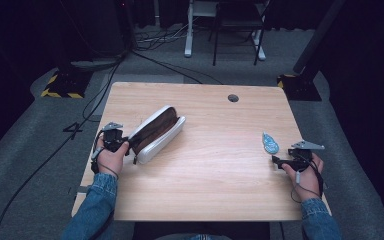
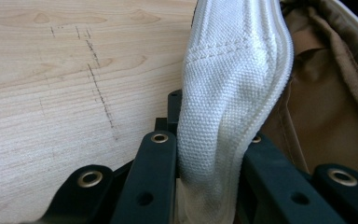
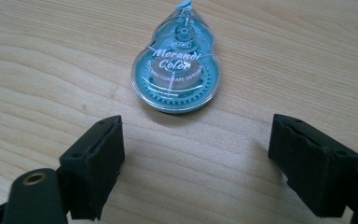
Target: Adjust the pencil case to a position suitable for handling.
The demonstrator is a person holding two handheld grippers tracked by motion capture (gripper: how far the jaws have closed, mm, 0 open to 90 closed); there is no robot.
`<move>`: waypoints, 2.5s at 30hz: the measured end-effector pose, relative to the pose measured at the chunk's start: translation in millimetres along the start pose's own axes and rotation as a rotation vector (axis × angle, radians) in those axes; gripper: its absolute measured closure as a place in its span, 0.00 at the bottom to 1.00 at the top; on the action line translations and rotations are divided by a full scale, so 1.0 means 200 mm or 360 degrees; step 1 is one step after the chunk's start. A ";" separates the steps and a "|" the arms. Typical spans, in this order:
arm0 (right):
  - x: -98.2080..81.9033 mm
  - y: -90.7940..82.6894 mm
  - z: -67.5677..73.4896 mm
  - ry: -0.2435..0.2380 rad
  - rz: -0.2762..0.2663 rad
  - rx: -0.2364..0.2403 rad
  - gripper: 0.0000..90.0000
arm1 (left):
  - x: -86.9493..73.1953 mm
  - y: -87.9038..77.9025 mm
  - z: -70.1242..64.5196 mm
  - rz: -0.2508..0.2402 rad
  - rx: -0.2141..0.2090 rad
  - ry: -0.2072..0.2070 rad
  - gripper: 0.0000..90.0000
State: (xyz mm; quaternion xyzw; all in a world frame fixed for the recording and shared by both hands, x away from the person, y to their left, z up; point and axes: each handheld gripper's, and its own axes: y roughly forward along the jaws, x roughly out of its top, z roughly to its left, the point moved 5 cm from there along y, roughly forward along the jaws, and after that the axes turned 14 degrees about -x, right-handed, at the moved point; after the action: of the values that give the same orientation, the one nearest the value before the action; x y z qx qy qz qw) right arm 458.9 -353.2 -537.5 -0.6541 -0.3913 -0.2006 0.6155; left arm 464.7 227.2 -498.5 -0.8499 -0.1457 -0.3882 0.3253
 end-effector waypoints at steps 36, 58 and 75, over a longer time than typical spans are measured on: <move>0.00 0.00 0.00 0.0000 0.0000 0.0000 0.21 | 0.06 0.00 -0.36 0.0019 -0.0336 0.0122 0.94; 0.00 0.00 0.00 0.0000 0.0000 0.0001 0.21 | 0.00 0.05 -0.65 0.0157 -0.0511 0.0269 0.94; 0.00 0.00 0.00 -0.0002 -0.0001 0.0000 0.21 | -0.07 0.12 -0.82 0.0256 -0.0639 0.0338 0.94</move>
State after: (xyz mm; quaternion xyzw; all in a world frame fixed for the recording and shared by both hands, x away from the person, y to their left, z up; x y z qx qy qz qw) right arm 459.0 -353.3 -537.5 -0.6542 -0.3918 -0.2004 0.6151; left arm 374.4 100.0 -439.5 -0.8608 0.0377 -0.4693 0.1930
